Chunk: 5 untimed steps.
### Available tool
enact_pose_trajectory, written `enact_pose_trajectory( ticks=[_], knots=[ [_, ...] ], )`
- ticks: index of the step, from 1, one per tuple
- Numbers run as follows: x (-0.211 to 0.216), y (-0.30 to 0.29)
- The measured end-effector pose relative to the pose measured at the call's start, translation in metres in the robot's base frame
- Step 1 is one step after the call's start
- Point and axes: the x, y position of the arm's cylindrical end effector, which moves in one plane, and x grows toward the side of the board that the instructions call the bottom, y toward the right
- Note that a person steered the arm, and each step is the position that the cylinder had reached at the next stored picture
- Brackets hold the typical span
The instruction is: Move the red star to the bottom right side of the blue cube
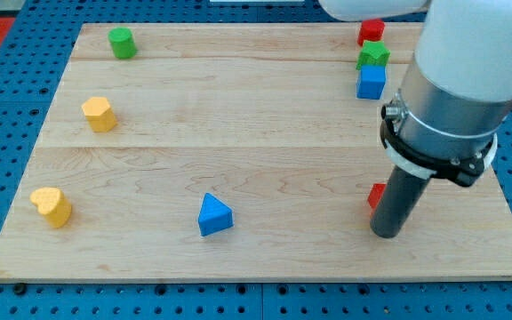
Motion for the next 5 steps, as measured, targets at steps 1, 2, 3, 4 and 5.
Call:
enact_pose_trajectory(
  ticks=[1,2,3,4,5],
  knots=[
    [-0.005,0.0],
    [-0.011,0.002],
    [-0.032,0.007],
    [-0.053,0.022],
    [-0.057,0.038]
  ],
)
